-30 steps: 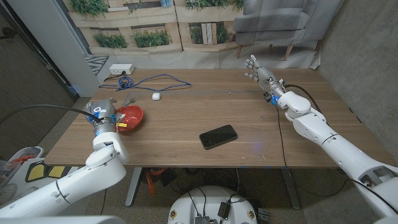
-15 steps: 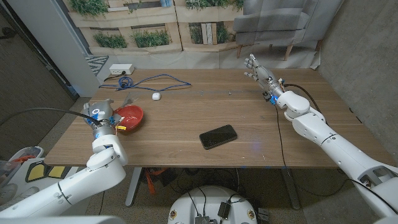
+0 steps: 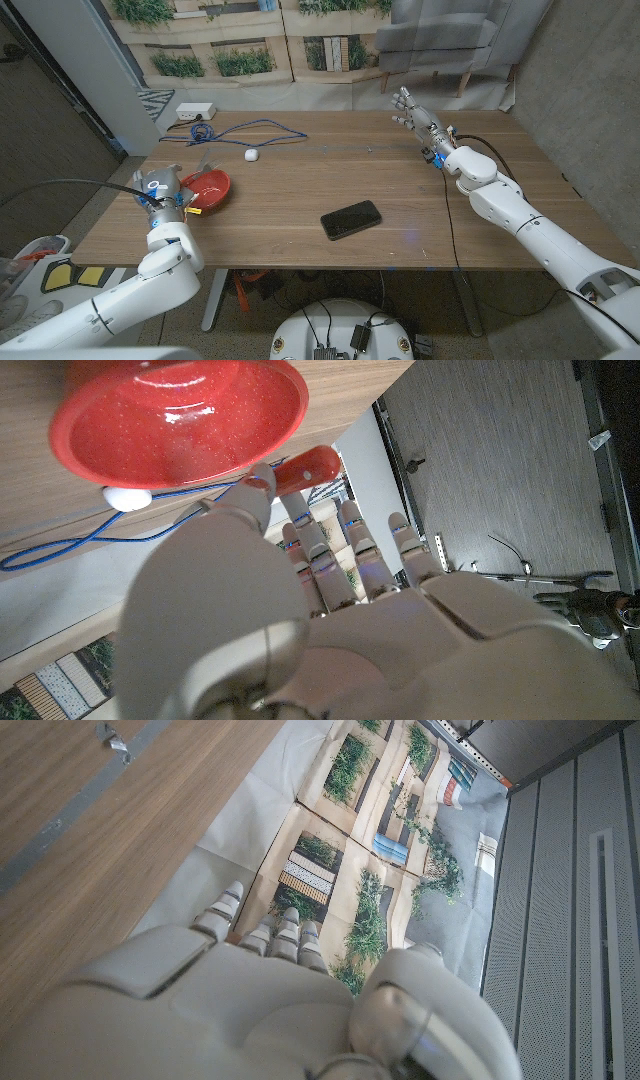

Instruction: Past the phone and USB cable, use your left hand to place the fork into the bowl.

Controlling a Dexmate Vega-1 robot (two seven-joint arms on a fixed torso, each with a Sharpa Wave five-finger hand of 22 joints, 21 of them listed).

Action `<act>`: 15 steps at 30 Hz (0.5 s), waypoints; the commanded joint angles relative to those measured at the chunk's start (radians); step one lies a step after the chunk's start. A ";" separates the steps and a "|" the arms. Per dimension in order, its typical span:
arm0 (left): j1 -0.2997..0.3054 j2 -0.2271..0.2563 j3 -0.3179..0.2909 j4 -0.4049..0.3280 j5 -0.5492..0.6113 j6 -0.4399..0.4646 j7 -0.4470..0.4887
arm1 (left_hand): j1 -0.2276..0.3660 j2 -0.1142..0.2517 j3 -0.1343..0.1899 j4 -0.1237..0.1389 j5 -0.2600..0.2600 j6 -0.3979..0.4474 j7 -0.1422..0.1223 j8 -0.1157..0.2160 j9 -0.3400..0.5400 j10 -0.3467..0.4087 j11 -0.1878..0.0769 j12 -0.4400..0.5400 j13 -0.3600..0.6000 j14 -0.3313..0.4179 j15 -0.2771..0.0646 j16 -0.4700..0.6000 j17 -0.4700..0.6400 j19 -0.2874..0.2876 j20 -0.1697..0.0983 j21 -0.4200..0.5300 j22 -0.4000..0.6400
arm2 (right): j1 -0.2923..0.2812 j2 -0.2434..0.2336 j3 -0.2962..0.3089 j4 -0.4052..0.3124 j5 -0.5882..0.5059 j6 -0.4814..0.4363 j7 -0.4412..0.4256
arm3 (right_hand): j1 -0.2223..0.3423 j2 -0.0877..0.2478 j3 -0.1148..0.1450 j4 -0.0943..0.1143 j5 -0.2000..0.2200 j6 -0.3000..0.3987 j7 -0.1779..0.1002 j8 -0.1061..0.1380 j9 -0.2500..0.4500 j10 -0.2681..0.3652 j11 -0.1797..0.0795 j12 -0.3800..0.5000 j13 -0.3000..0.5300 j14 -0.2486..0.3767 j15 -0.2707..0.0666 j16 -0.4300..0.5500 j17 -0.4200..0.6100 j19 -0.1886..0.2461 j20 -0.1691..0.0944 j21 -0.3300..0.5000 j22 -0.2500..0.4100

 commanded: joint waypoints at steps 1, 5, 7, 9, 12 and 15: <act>0.009 0.008 0.007 0.024 -0.010 -0.010 -0.013 | 0.000 0.001 0.010 0.000 0.009 0.011 0.000 0.009 0.001 0.002 0.001 0.011 0.002 0.000 -0.131 -0.002 0.004 0.001 -0.002 0.001 0.000 | 0.000 0.004 -0.004 -0.003 -0.006 -0.004 -0.007 | 0.008 0.003 -0.001 -0.003 -0.003 0.004 -0.005 0.001 0.006 0.007 -0.010 0.001 0.005 -0.001 -0.032 0.001 0.001 0.006 0.004 -0.001 0.005; 0.014 0.005 0.006 0.026 -0.011 -0.010 -0.011 | 0.002 -0.003 0.010 -0.004 0.009 0.018 -0.003 0.012 0.001 0.005 0.001 0.013 0.001 0.002 -0.135 -0.003 0.003 0.003 -0.004 0.002 -0.001 | -0.003 0.001 -0.002 -0.008 -0.004 -0.009 -0.009 | 0.008 0.004 -0.001 -0.003 -0.003 0.004 -0.005 0.000 0.006 0.007 -0.010 0.001 0.005 -0.002 -0.032 0.001 0.001 0.006 0.003 -0.001 0.005; 0.015 0.005 0.007 0.026 -0.014 -0.009 -0.013 | 0.004 -0.004 0.010 -0.006 0.010 0.019 -0.003 0.012 0.001 0.007 0.002 0.014 -0.001 0.003 -0.136 -0.003 0.003 0.003 -0.004 0.002 -0.001 | -0.003 0.001 -0.002 -0.008 -0.005 -0.006 -0.008 | 0.008 0.004 0.000 -0.003 -0.003 0.004 -0.005 0.001 0.006 0.007 -0.008 0.001 0.005 -0.002 -0.031 0.001 0.001 0.006 0.003 -0.001 0.005; 0.015 0.005 0.011 0.028 -0.013 -0.008 -0.013 | 0.004 -0.003 0.010 -0.006 0.010 0.019 -0.003 0.012 0.001 0.008 0.001 0.015 -0.001 0.002 -0.136 -0.003 0.003 0.004 -0.004 0.003 -0.001 | -0.002 -0.001 -0.003 -0.007 -0.007 -0.005 -0.006 | 0.008 0.004 0.000 -0.003 -0.003 0.004 -0.005 0.000 0.006 0.007 -0.010 0.001 0.005 -0.001 -0.032 0.001 0.001 0.006 0.003 -0.001 0.005; 0.016 0.001 0.011 0.030 -0.014 -0.008 -0.011 | 0.003 -0.003 0.010 -0.006 0.011 0.020 -0.001 0.013 0.001 0.010 0.001 0.016 -0.003 0.004 -0.134 -0.002 0.004 0.006 -0.003 0.003 -0.001 | 0.000 0.000 -0.005 -0.007 -0.009 -0.006 -0.004 | 0.008 0.004 0.000 -0.003 -0.003 0.004 -0.005 0.000 0.006 0.007 -0.009 0.001 0.005 -0.001 -0.031 0.001 0.001 0.006 0.003 -0.001 0.005; 0.015 0.000 0.013 0.032 -0.015 -0.006 -0.011 | 0.004 -0.003 0.010 -0.006 0.011 0.023 0.000 0.014 0.001 0.011 0.001 0.016 -0.004 0.005 -0.135 -0.002 0.004 0.007 -0.006 0.004 -0.001 | 0.000 0.000 -0.006 -0.008 -0.007 -0.008 -0.003 | 0.008 0.004 0.000 -0.003 -0.003 0.003 -0.005 0.000 0.006 0.007 -0.010 0.001 0.005 -0.001 -0.031 0.001 0.001 0.006 0.004 -0.001 0.005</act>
